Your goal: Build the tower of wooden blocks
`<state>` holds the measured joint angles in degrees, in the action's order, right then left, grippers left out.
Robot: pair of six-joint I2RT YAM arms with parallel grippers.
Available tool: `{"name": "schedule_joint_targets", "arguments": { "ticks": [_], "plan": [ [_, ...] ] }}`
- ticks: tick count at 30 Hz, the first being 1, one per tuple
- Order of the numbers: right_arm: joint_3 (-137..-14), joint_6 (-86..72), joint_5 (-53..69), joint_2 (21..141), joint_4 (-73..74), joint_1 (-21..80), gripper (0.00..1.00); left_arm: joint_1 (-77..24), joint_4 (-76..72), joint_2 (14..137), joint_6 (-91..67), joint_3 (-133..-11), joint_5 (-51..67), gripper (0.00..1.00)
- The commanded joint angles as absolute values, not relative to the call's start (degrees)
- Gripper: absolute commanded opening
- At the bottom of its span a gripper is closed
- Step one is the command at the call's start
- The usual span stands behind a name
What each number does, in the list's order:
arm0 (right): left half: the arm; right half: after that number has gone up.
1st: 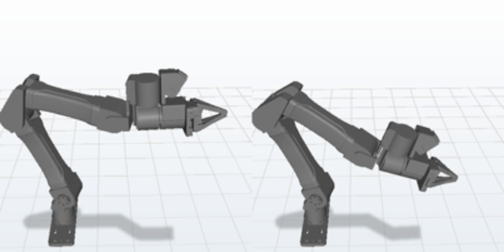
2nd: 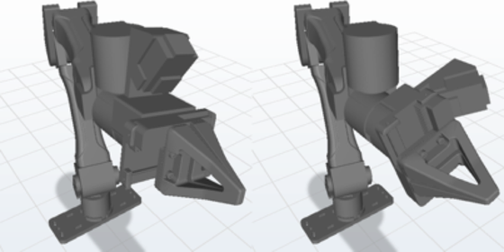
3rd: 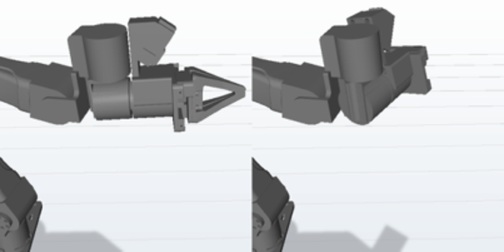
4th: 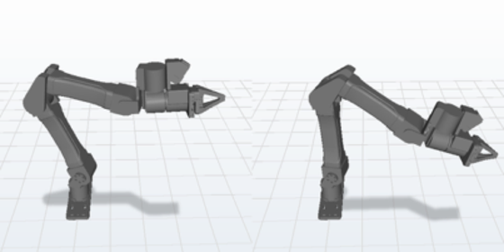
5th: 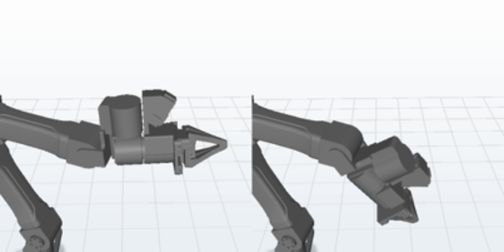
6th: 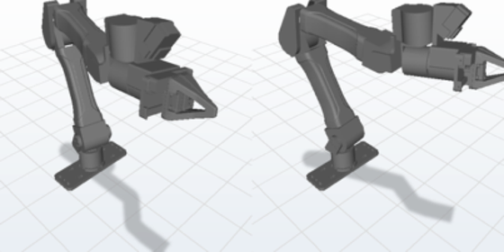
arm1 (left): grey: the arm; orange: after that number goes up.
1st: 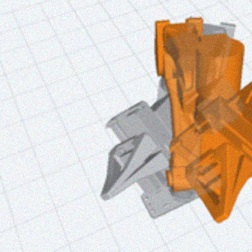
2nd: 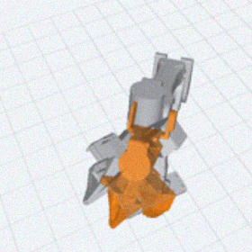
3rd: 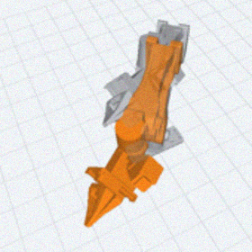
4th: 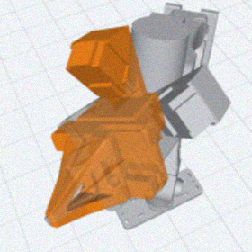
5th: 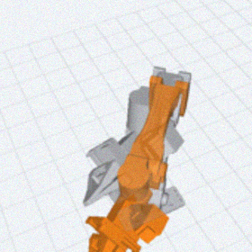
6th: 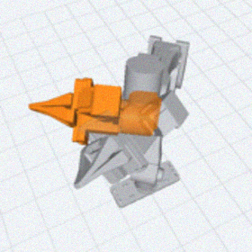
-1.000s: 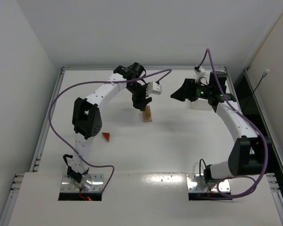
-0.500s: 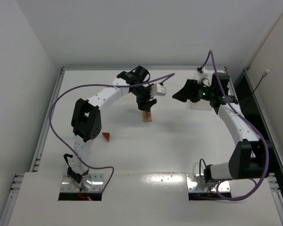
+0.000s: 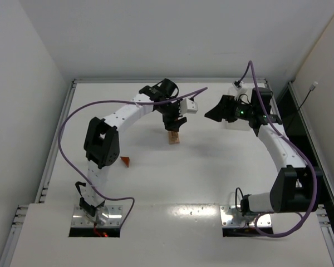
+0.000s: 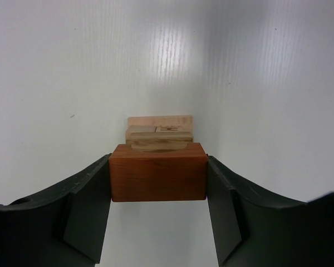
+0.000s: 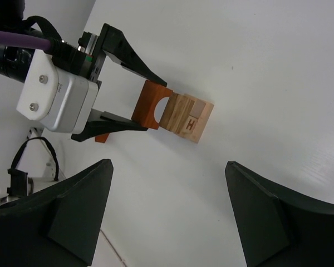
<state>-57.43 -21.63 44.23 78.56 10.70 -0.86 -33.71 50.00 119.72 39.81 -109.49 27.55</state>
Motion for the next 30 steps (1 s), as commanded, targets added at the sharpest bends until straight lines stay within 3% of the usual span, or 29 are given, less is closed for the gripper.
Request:
{"name": "schedule_joint_targets", "arguments": {
  "ticks": [1, 30],
  "plan": [
    [-57.1, -21.8, 46.7, 76.8, 7.6, -1.4, 0.8, -34.6, 49.0, 116.8, 40.3, -108.9, 28.1, 0.0],
    [-56.1, -23.4, 47.2, 77.3, 6.1, -1.9, 0.81, -33.0, 45.1, 116.3, 39.7, -105.3, 27.6, 0.0]
  ]
}}
